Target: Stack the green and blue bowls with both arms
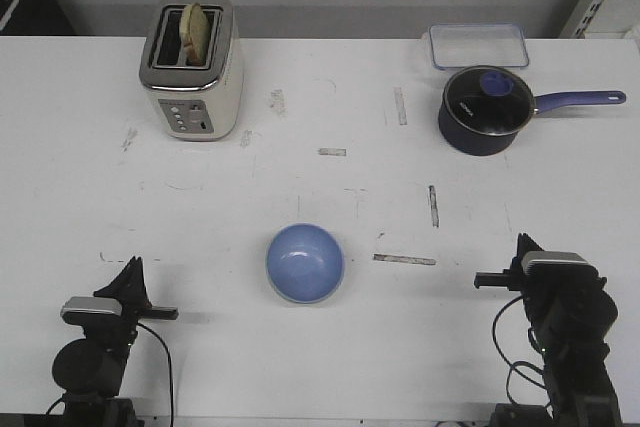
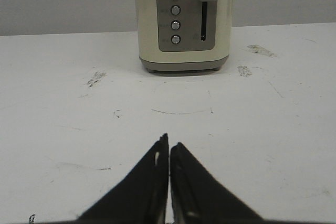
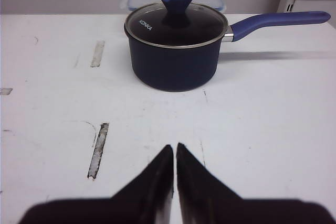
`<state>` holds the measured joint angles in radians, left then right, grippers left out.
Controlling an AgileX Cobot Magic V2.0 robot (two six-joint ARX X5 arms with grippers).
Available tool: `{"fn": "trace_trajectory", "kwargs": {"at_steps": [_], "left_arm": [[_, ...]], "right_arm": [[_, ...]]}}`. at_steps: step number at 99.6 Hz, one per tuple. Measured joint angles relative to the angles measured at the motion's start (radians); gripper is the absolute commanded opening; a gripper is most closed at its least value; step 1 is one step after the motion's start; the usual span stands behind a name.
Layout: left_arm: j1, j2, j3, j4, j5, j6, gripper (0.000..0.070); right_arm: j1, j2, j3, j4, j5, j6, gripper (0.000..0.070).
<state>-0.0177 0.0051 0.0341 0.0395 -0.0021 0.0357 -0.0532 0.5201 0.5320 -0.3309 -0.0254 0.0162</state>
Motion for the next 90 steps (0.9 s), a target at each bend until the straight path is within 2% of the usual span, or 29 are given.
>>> {"fn": "trace_trajectory", "kwargs": {"at_steps": [64,77,90], "left_arm": [[0.0,0.0,0.0,0.001,0.0,0.0,0.0001],[0.0,0.0,0.0,0.001,0.0,0.0,0.0001],[0.0,0.0,0.0,0.001,0.0,0.0,0.0001]], "right_arm": [[0.0,-0.008,0.0,0.006,0.0,-0.001,0.0003],[-0.001,-0.054,-0.048,0.107,0.0,-0.018,0.0003],[-0.01,-0.126,-0.174,0.236,0.0,-0.066,0.0003]]}}
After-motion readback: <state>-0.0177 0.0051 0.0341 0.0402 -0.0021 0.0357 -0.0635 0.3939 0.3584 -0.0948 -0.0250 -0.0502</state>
